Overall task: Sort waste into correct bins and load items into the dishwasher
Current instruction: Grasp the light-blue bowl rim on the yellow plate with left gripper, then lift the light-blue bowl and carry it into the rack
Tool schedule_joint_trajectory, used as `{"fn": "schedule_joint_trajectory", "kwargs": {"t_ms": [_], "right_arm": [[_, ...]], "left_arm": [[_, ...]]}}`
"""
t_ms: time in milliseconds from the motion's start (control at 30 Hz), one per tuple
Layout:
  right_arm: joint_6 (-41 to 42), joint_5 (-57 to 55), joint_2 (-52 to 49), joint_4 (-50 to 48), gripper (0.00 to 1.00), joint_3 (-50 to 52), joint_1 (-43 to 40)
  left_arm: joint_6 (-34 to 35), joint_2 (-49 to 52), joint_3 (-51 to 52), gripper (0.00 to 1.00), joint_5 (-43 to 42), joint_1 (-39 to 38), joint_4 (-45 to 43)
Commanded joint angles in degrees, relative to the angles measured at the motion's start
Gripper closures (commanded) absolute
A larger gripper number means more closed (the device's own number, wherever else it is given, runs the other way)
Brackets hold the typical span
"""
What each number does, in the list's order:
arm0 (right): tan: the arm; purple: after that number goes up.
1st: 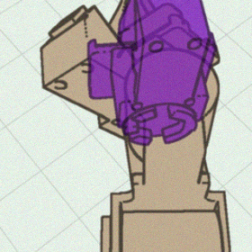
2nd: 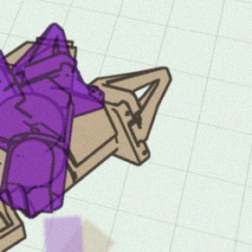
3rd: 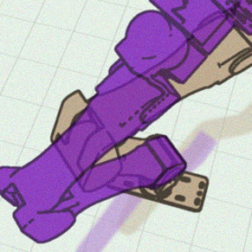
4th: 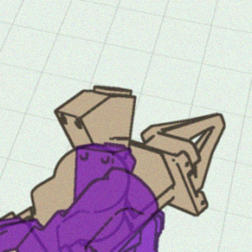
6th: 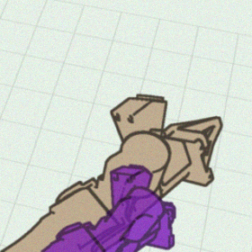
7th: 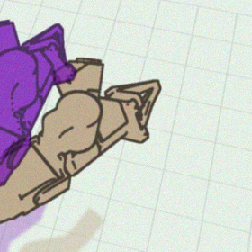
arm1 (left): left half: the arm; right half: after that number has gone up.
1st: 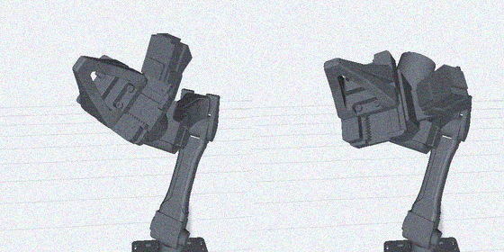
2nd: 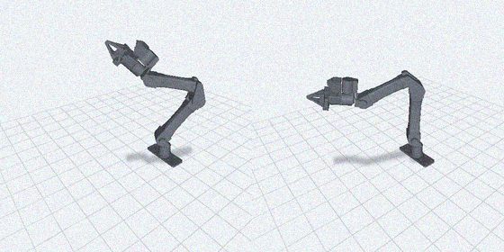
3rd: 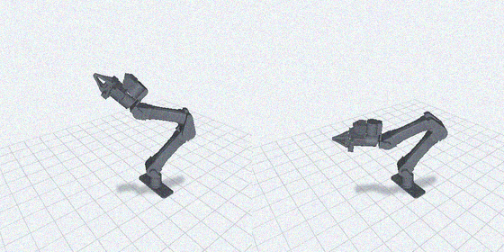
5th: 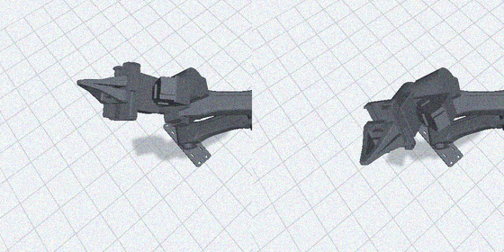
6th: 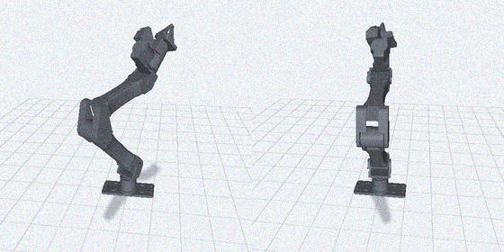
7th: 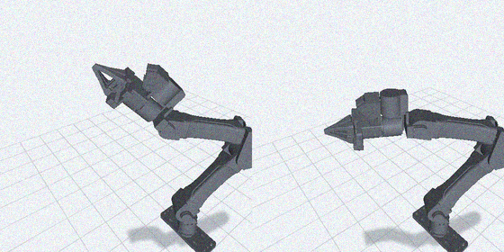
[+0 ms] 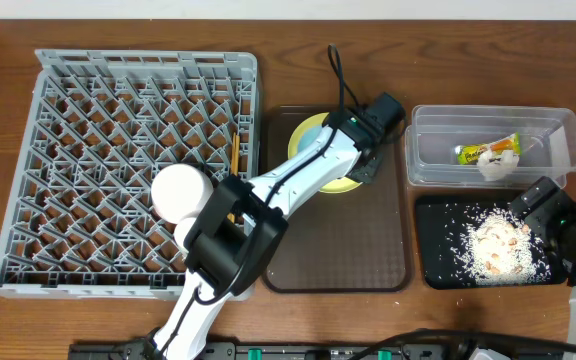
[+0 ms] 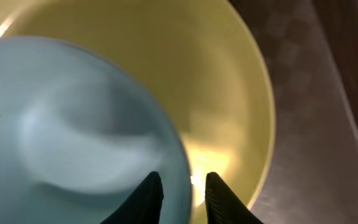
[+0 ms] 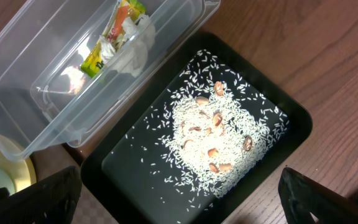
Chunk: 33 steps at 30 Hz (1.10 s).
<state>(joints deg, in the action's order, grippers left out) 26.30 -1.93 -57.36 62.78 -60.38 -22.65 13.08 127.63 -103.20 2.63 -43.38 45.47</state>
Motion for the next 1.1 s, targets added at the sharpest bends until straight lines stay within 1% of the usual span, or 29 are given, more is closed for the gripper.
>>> {"fn": "schedule_joint_trajectory", "kwargs": {"t_ms": [0, 33, 67, 333, 433, 467, 600, 733, 933, 1067], "right_arm": [[-0.7, -0.4, 0.0, 0.0, 0.01, -0.6, -0.3], [-0.7, -0.4, 0.0, 0.0, 0.01, -0.6, -0.3], [-0.7, -0.4, 0.0, 0.0, 0.01, -0.6, -0.3], [-0.7, -0.4, 0.0, 0.0, 0.01, -0.6, -0.3], [-0.7, -0.4, 0.0, 0.0, 0.01, -0.6, -0.3], [-0.7, -0.4, 0.0, 0.0, 0.01, -0.6, -0.3], [-0.7, -0.4, 0.0, 0.0, 0.01, -0.6, -0.3], [-0.7, -0.4, 0.0, 0.0, 0.01, -0.6, -0.3], [-0.7, -0.4, 0.0, 0.0, 0.01, -0.6, -0.3], [-0.7, -0.4, 0.0, 0.0, 0.01, -0.6, -0.3]], "left_arm": [[-0.3, 0.3, 0.3, 0.81, 3.2, 0.2, 0.3], [-0.3, 0.3, 0.3, 0.9, 3.2, 0.2, 0.5], [-0.3, 0.3, 0.3, 0.92, 3.2, 0.2, 0.7], [-0.3, 0.3, 0.3, 0.92, 3.1, 0.3, 0.8], [-0.3, 0.3, 0.4, 0.88, 2.8, 0.3, 2.1], [-0.3, 0.4, 0.7, 0.85, 2.8, 0.3, 2.2], [-0.3, 0.5, 2.7, 0.84, 2.8, 0.3, 1.5], [-0.3, 0.5, 3.3, 0.92, 2.8, 0.3, 1.3], [-0.3, 0.1, 3.2, 0.92, 3.1, 0.5, 1.4], [-0.3, -2.4, 1.4, 0.92, 2.3, 1.8, 3.0]]}}
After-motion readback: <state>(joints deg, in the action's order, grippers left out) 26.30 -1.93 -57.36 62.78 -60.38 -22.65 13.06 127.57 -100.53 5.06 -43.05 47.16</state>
